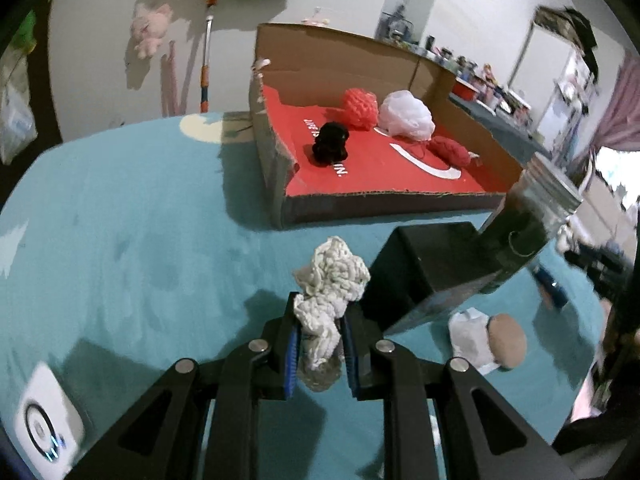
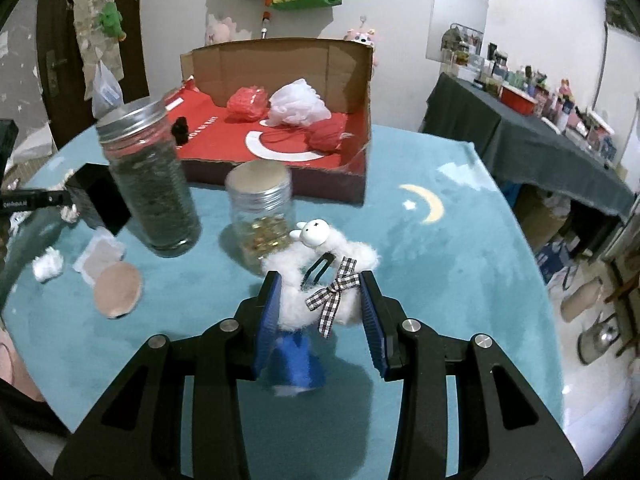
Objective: Organize soft objects
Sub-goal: 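Lift the scrunchie and sheep plush and carry both over the box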
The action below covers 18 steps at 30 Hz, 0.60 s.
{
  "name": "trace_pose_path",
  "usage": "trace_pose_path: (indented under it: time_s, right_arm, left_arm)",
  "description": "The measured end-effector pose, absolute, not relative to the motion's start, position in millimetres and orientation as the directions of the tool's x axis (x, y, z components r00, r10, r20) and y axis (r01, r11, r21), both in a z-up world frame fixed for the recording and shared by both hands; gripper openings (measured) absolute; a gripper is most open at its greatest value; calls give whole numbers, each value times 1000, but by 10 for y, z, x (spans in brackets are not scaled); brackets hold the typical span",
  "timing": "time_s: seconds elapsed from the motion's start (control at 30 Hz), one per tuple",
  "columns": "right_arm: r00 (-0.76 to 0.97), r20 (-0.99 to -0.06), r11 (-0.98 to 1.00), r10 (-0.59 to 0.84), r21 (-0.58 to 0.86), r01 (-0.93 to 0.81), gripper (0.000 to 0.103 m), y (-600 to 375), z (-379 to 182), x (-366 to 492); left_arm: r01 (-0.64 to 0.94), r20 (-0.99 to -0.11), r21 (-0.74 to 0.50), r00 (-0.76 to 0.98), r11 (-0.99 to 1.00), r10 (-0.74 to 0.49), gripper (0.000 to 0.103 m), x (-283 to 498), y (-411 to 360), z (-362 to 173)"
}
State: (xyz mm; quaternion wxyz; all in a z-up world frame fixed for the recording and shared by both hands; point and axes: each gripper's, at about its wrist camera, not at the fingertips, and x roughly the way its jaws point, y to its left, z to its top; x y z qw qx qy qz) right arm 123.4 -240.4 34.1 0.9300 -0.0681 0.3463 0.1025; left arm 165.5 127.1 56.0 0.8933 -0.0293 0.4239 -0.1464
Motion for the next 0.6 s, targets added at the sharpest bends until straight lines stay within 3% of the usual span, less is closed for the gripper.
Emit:
trace_pose_path:
  time_s: [0.6]
  right_arm:
    - [752,-655,907,80,-265,-327,37,-2321,477,1746]
  left_arm:
    - [391,-754,-16,600,920,-268,20,2018,1060,882]
